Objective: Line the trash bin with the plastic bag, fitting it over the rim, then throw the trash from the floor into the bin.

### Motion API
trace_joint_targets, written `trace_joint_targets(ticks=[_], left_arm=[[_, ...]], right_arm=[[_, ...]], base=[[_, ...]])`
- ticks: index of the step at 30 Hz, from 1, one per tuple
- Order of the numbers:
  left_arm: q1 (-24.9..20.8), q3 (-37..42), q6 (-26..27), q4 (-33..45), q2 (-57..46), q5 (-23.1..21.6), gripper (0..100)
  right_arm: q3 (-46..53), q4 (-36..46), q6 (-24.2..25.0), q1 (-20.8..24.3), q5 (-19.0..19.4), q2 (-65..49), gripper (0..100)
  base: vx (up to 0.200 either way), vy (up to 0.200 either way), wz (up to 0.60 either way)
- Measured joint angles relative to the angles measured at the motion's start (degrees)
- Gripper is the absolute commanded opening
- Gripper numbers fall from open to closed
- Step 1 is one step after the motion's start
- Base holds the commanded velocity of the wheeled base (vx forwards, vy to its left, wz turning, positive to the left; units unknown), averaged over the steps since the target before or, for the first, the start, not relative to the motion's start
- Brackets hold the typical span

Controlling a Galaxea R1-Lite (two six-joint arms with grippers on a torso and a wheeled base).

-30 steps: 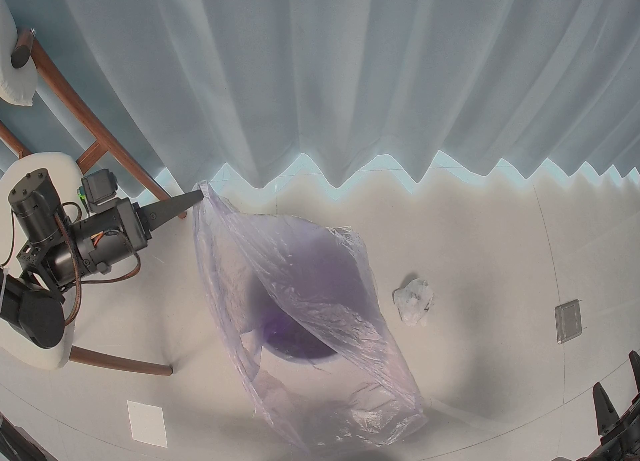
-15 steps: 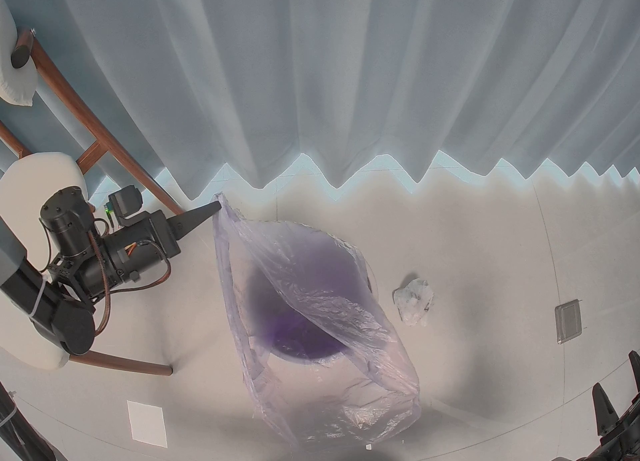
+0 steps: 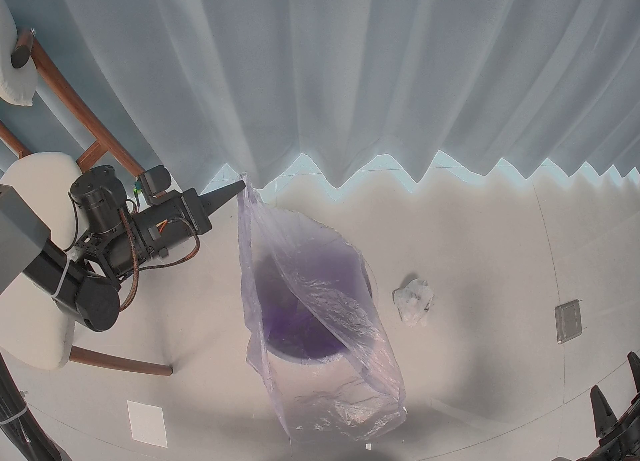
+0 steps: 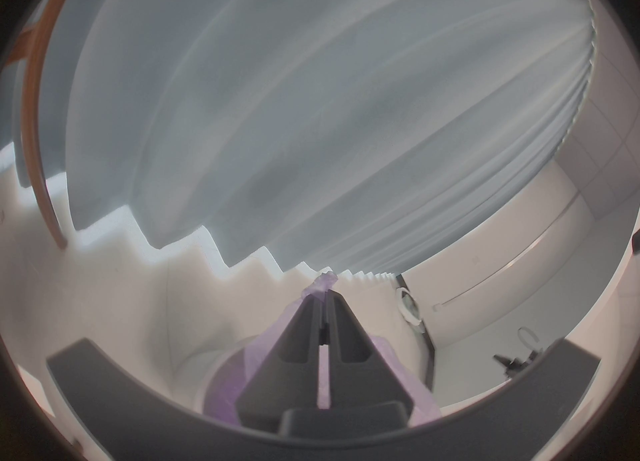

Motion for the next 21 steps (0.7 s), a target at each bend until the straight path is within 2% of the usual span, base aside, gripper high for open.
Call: trace_joint_targets(ticks=[4,6,9,12,15,18,21], left_arm=[[0.33,-0.96,8.73,0.38,0.34,2.33,0],[0.22,-0.8,12.18,0.33,0.72,6.05,0],[-0.48,-0.33,13.47,0.2,1.13,12.95,0],[-1.08,0.24,13.14,-0.02,1.58,21.78,0],[-1.83,1.02,11.67,-0.9,1.8,27.15,0],[-3.04,2.07,9.91,-2.17,1.41,28.14,0],[-4.52,3.8,8.79,-2.88,0.0,24.55,0]], right_arm=[[0.0,0.05,-0.02,0.0,0.26,0.0,100],[0.0,0.1,-0.02,0.0,0.37,0.0,100],[0.0,0.07,0.0,0.0,0.39,0.0,100],[0.0,0.11,0.16,0.0,0.37,0.0,100],[0.0,0.18,0.6,0.0,0.15,0.0,100],[0.0,0.22,0.9,0.0,0.02,0.0,100],[0.0,0.22,1.12,0.0,-0.07,0.0,100]], base=[[0.0,0.0,0.0],[0.0,0.0,0.0],[0.0,0.0,0.0],[0.0,0.0,0.0],[0.0,0.0,0.0],[0.0,0.0,0.0],[0.0,0.0,0.0]])
